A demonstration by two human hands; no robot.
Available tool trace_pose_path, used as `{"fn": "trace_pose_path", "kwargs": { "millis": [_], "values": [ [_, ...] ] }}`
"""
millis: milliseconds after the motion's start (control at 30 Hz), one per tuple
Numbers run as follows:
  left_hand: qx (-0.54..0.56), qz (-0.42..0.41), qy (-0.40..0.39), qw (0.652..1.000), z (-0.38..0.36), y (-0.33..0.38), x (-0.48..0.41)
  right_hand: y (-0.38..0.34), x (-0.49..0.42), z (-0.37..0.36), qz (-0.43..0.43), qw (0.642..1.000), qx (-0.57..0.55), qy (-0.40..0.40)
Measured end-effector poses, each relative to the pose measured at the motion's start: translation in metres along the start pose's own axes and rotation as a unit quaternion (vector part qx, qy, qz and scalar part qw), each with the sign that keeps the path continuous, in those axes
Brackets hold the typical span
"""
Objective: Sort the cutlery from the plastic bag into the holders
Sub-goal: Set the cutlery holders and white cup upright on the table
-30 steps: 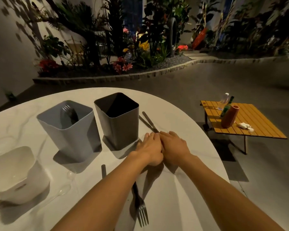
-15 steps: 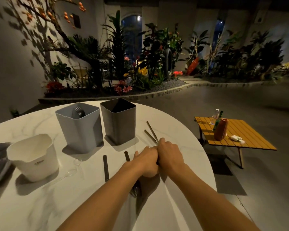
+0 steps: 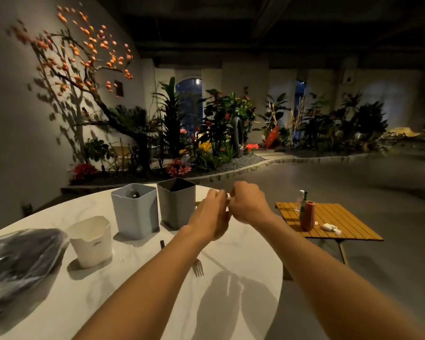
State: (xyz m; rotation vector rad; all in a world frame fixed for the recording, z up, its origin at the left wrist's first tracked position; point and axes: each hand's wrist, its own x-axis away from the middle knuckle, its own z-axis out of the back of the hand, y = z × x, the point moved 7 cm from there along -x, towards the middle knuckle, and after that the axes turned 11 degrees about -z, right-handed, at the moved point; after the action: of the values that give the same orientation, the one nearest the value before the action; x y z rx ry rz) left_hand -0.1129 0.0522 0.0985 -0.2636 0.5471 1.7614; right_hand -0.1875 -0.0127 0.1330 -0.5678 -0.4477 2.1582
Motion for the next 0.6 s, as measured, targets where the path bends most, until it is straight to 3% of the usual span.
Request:
{"fn": "trace_pose_path", "kwargs": {
  "millis": [100,233,433,600],
  "values": [
    [0.013,-0.009,0.069,0.998,0.038,-0.001,0.013,-0.027,0.020,0.026,0.055,0.998,-0.032,0.015],
    [0.020,-0.032,0.100,0.994,0.075,-0.003,0.026,-0.057,0.032,0.048,0.123,0.988,-0.089,0.031],
    [0.046,-0.065,0.147,0.986,0.117,-0.013,0.035,-0.084,0.034,0.053,0.163,0.965,-0.207,-0.010],
    [0.074,-0.047,0.180,0.980,0.131,-0.048,0.035,-0.096,0.019,0.047,0.184,0.956,-0.226,0.028]
  ]
}}
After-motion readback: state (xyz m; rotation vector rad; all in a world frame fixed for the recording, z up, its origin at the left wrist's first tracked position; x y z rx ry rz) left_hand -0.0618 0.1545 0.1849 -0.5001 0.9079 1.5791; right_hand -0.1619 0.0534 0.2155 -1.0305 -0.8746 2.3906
